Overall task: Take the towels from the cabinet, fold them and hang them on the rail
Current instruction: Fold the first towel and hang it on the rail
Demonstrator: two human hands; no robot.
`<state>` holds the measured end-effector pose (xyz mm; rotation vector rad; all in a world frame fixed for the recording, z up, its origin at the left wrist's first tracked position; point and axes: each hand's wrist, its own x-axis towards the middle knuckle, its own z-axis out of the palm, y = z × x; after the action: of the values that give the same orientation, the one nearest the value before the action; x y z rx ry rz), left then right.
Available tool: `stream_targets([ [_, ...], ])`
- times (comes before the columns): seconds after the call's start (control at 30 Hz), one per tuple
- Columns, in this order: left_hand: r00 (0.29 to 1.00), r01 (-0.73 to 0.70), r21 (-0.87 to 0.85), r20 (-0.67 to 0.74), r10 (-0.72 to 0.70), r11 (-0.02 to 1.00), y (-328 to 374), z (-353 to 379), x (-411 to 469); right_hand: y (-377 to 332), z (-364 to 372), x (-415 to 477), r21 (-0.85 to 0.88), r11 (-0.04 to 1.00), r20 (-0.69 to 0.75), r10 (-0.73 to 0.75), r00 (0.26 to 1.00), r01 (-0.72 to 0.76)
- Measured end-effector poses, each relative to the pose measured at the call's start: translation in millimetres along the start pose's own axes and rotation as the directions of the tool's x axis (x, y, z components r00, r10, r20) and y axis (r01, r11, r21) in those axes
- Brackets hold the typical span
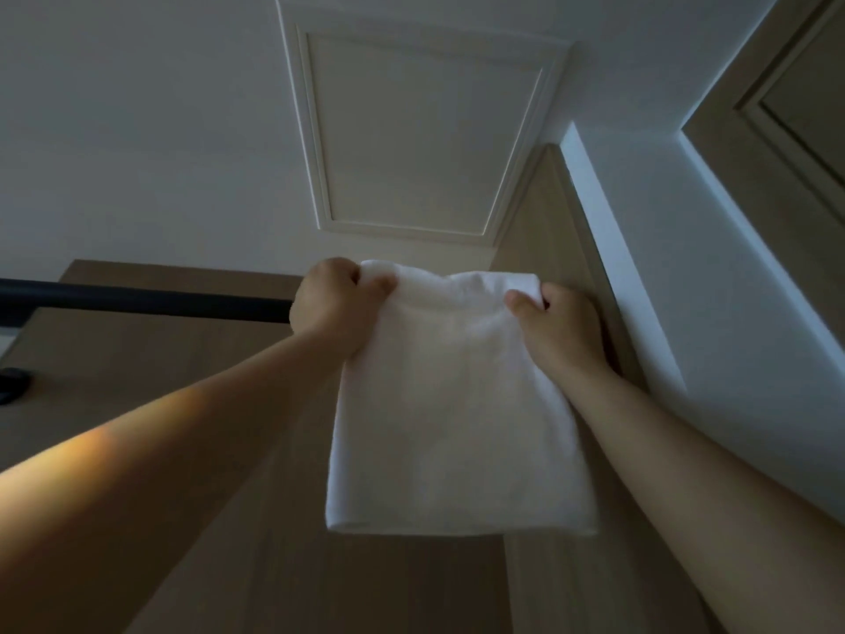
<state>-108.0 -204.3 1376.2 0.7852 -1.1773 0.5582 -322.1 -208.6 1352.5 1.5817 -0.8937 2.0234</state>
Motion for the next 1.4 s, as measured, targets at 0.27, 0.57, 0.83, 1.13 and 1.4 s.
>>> stream_targets([
  [0.27,0.99,-0.112,0.491,-0.024,0.142,0.864,3,15,9,9,12,14,-0.165,0.986,0.084,0.046,0.995,-0.032],
  [0.57,0.99,-0.136,0.307,0.014,0.138,0.942,-1,6,-15,11,3,-11,-0.114,0.993,0.145,0.004,0.989,0.012],
  [0.83,0.976,0.044,-0.038,0.216,-0.035,0.998,-31,-15,-74,19,-16,-72,0.046,0.984,0.216,0.156,0.964,-0.17],
  [1.13,0.994,0.061,-0.224,0.107,-0.038,0.973,-23,-16,-50,12,-5,-55,0.179,0.973,0.046,0.138,0.989,-0.144],
  [1.4,0.996,-0.083,0.099,-0.008,0.084,0.992,-21,-5,-35,17,11,-22,0.134,0.985,0.037,0.107,0.994,-0.111],
])
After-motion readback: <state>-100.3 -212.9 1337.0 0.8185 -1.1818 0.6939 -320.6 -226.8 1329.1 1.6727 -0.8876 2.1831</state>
